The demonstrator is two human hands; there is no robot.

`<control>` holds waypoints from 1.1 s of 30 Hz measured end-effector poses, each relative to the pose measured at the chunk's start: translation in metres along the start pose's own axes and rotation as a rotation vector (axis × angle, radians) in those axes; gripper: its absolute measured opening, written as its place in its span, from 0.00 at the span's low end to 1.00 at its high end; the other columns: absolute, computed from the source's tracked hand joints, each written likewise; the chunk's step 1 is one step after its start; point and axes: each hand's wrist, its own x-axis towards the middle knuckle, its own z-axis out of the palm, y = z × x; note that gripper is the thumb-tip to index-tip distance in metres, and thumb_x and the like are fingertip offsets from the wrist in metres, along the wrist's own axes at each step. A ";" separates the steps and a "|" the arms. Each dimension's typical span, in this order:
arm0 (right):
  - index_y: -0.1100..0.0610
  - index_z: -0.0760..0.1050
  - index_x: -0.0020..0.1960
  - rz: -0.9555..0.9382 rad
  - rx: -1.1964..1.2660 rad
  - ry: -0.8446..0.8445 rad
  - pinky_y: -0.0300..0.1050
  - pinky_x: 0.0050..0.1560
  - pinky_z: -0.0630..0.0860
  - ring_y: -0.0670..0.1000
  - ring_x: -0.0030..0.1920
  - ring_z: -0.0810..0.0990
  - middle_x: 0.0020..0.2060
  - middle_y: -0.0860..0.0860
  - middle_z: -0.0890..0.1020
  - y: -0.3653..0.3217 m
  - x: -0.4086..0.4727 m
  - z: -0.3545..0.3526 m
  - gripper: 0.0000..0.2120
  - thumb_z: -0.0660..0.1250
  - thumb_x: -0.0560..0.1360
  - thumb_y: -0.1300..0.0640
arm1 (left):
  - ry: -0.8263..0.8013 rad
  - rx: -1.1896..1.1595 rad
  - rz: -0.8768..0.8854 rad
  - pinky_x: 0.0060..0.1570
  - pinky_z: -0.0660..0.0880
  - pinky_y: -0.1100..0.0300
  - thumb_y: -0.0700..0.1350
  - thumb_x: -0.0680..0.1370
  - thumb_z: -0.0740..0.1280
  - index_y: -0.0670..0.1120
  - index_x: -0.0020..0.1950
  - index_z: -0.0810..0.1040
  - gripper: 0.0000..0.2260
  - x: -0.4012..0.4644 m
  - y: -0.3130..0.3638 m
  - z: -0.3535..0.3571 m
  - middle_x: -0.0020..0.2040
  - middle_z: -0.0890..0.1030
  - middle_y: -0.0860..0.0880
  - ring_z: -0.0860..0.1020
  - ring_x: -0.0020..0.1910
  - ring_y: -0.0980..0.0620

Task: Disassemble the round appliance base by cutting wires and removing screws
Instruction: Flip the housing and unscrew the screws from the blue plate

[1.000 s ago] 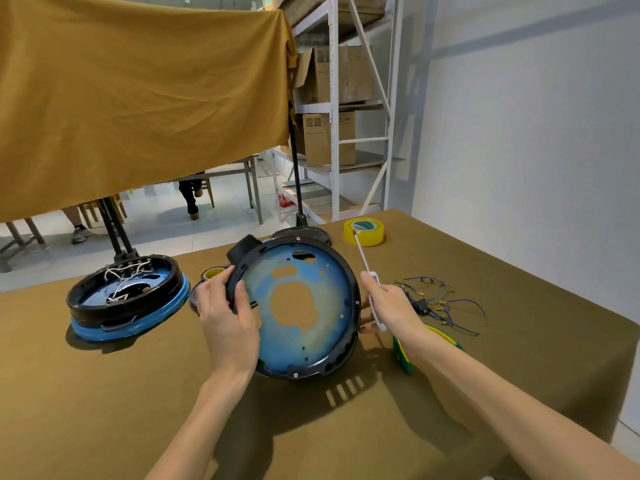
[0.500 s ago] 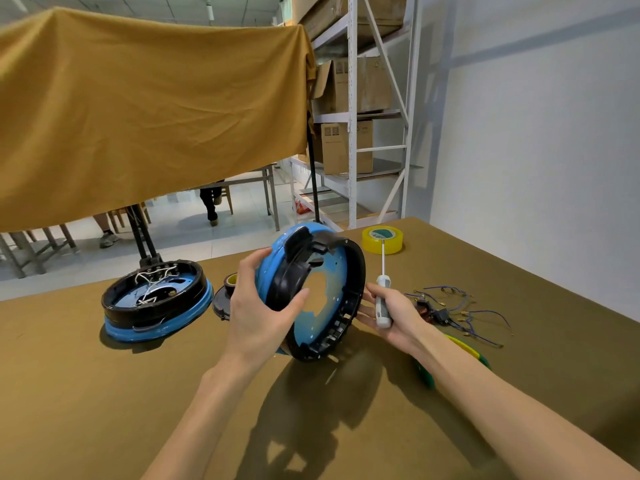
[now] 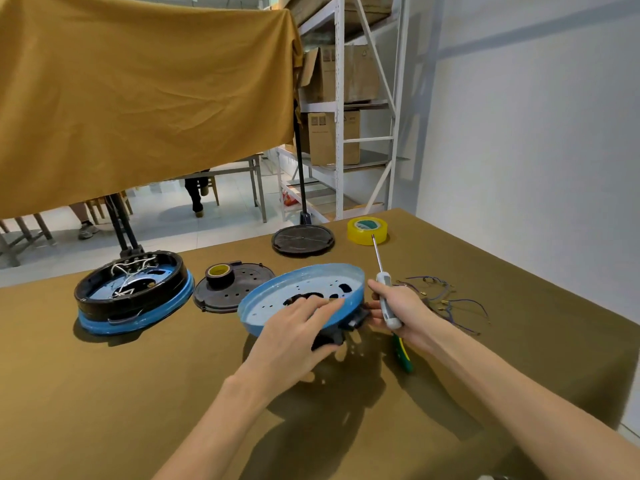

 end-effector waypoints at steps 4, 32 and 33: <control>0.66 0.78 0.58 -0.083 -0.170 0.037 0.55 0.58 0.81 0.54 0.46 0.82 0.46 0.59 0.82 0.012 -0.008 -0.007 0.18 0.69 0.81 0.50 | -0.163 -0.169 -0.092 0.58 0.80 0.60 0.55 0.78 0.73 0.56 0.69 0.78 0.20 -0.014 0.005 0.007 0.59 0.83 0.59 0.81 0.54 0.60; 0.50 0.80 0.58 -0.522 -0.125 -0.113 0.43 0.50 0.83 0.50 0.51 0.85 0.46 0.48 0.87 -0.031 -0.001 0.084 0.09 0.73 0.78 0.54 | 0.253 -0.984 -1.090 0.70 0.67 0.56 0.45 0.86 0.60 0.49 0.82 0.61 0.24 -0.061 -0.059 0.031 0.78 0.69 0.50 0.68 0.74 0.54; 0.50 0.79 0.59 -0.506 -0.072 -0.163 0.47 0.51 0.84 0.52 0.50 0.85 0.45 0.51 0.86 -0.030 0.003 0.093 0.09 0.71 0.80 0.54 | 0.232 -1.012 -1.085 0.69 0.69 0.56 0.46 0.86 0.61 0.49 0.81 0.63 0.23 -0.061 -0.061 0.032 0.76 0.71 0.51 0.70 0.72 0.55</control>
